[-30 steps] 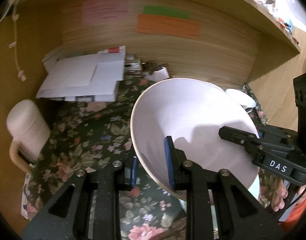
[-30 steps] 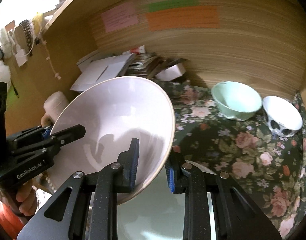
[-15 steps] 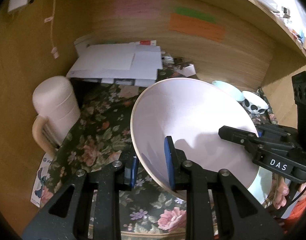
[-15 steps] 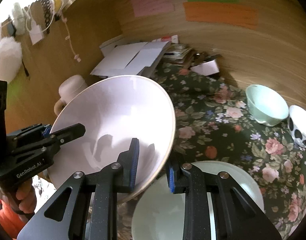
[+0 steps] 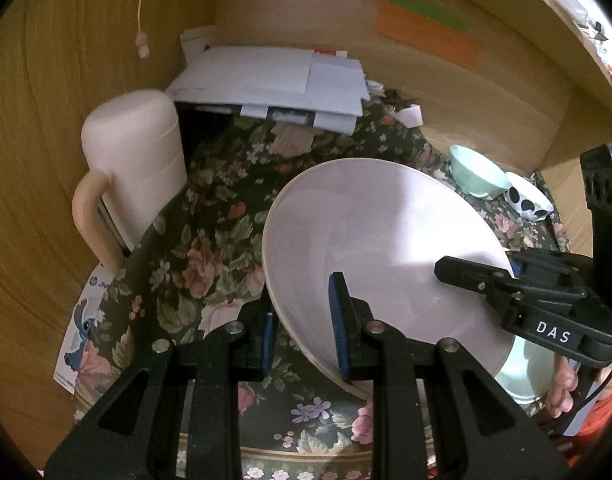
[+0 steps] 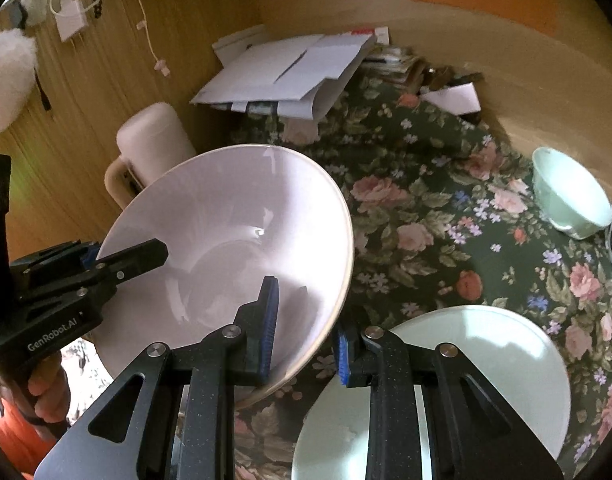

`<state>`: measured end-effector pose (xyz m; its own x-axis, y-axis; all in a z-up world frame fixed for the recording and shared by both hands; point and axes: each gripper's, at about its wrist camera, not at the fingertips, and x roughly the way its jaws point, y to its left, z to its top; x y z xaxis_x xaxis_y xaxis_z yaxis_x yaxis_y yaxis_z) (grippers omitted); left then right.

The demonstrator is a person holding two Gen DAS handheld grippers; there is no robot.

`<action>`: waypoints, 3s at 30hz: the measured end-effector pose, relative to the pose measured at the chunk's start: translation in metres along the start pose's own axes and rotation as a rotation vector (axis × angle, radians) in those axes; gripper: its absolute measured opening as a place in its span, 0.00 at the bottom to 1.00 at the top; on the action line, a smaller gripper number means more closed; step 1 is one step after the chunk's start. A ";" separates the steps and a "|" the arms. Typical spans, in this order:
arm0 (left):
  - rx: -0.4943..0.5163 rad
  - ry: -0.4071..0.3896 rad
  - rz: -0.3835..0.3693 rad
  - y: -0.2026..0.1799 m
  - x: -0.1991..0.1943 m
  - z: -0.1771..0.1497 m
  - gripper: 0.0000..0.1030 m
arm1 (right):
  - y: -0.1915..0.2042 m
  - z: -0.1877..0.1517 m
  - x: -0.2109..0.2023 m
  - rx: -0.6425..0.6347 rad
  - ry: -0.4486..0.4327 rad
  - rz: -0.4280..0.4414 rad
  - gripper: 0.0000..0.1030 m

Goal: Organize plates and bowls

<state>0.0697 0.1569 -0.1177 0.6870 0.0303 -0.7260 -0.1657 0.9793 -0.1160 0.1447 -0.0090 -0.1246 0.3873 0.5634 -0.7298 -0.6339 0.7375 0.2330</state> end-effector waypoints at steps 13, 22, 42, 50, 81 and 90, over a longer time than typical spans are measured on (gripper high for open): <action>-0.013 0.072 -0.005 0.010 0.026 -0.014 0.23 | 0.000 -0.007 0.029 0.001 0.099 -0.006 0.22; -0.015 0.076 -0.015 0.011 0.030 -0.016 0.23 | -0.007 -0.009 0.036 0.032 0.131 0.010 0.24; 0.104 -0.089 -0.002 -0.039 -0.017 0.025 0.62 | -0.029 0.002 -0.040 0.016 -0.096 -0.071 0.54; 0.169 -0.132 -0.044 -0.094 -0.020 0.047 0.79 | -0.070 0.003 -0.085 0.065 -0.193 -0.167 0.58; 0.342 -0.080 -0.093 -0.232 0.120 0.137 0.91 | -0.256 0.026 -0.051 0.340 -0.118 -0.334 0.45; 0.326 0.023 -0.069 -0.226 0.169 0.145 0.91 | -0.285 0.034 -0.019 0.437 -0.029 -0.291 0.32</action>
<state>0.3255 -0.0301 -0.1159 0.6723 -0.0390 -0.7393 0.1181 0.9915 0.0551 0.3407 -0.2170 -0.1548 0.5279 0.3175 -0.7877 -0.1613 0.9481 0.2741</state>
